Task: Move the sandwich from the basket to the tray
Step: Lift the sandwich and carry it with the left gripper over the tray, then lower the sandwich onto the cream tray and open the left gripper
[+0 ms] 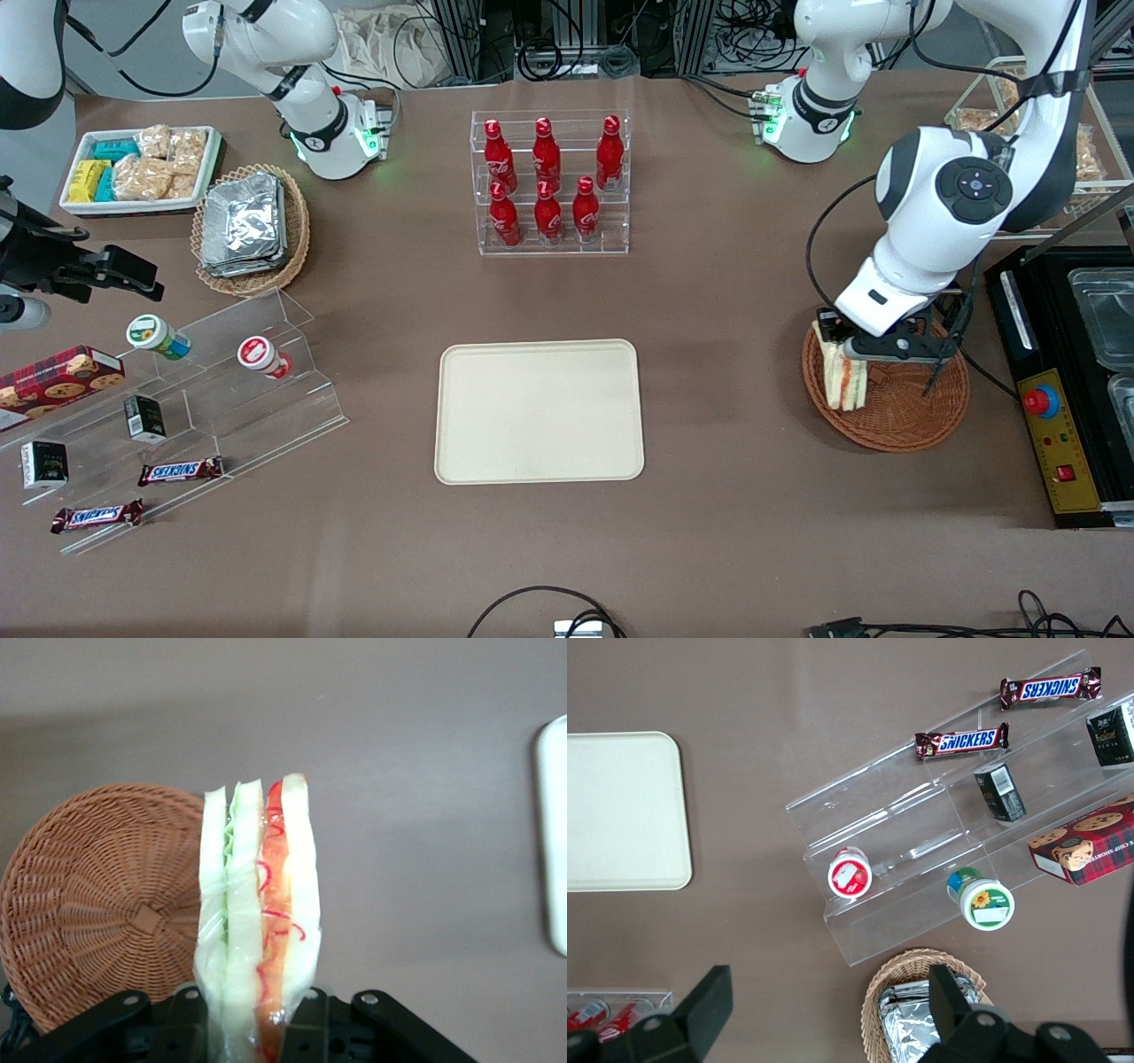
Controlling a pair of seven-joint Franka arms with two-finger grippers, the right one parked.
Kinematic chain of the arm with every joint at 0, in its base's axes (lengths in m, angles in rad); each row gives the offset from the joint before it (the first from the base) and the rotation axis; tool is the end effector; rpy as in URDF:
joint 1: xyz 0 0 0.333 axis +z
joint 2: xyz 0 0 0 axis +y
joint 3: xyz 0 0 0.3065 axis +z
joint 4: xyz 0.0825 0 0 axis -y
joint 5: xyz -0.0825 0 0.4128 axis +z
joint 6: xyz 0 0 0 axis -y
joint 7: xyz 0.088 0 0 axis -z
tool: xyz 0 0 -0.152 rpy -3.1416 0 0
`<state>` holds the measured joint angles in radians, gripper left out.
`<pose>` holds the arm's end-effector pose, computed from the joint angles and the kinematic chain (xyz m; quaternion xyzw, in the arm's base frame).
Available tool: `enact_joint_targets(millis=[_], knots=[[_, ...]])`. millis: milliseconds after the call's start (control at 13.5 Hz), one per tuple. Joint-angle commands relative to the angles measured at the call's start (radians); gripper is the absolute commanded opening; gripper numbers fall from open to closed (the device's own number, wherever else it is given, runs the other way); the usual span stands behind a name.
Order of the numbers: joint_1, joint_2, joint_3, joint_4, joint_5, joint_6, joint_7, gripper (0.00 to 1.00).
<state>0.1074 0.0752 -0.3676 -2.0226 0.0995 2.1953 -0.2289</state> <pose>0.5878 -0.1478 0.3566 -0.9974 0.0414 -0.0568 0.0150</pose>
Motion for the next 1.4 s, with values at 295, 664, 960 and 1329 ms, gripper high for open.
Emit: enact_joint_targets(millis=[295,664,960,1329], knots=[[-0.035,0.366,-0.305,0.468,0.259,-0.249,-0.398,0.17],[-0.254,0.599,-0.3,0.673,0.387,-0.24,-0.575,0.17],[-0.339,0.708,-0.294,0.7,0.413,-0.207,-0.56,0.17],[-0.461,0.793,-0.173,0.702,0.411,-0.117,-0.602,0.17]])
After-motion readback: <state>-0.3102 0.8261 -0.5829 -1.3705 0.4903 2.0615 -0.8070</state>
